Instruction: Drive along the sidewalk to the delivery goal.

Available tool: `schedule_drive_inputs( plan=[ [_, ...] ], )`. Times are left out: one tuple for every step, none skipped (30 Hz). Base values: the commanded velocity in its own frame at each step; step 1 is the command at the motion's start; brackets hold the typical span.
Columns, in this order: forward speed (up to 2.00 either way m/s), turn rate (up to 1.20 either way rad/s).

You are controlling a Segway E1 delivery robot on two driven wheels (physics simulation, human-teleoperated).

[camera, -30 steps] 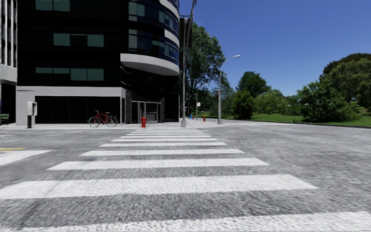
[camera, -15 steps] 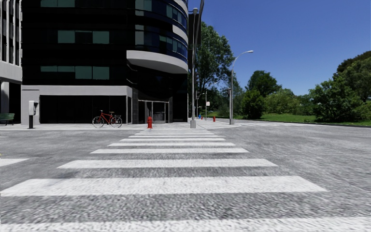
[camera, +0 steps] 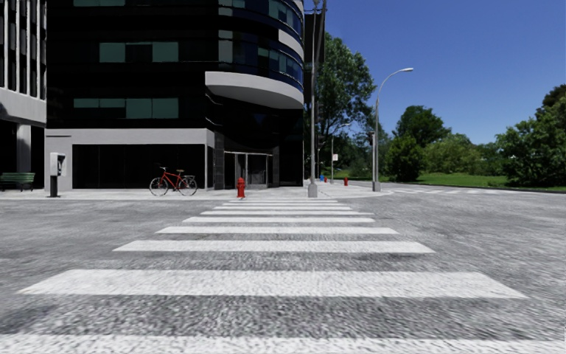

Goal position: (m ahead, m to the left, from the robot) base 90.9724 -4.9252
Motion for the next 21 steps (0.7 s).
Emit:
schedule_drive_inputs(
  plan=[
    [2.0,0.0],
    [2.0,0.0],
    [2.0,0.0],
    [2.0,0.0],
    [2.0,0.0],
    [2.0,0.0],
    [2.0,0.0],
    [2.0,0.0],
    [2.0,0.0],
    [2.0,0.0],
    [2.0,0.0],
    [2.0,0.0],
    [2.0,0.0],
    [2.0,0.0],
    [2.0,0.0],
    [2.0,0.0],
    [2.0,0.0],
    [2.0,0.0],
    [2.0,0.0],
    [2.0,0.0],
    [2.0,0.0]
  ],
)
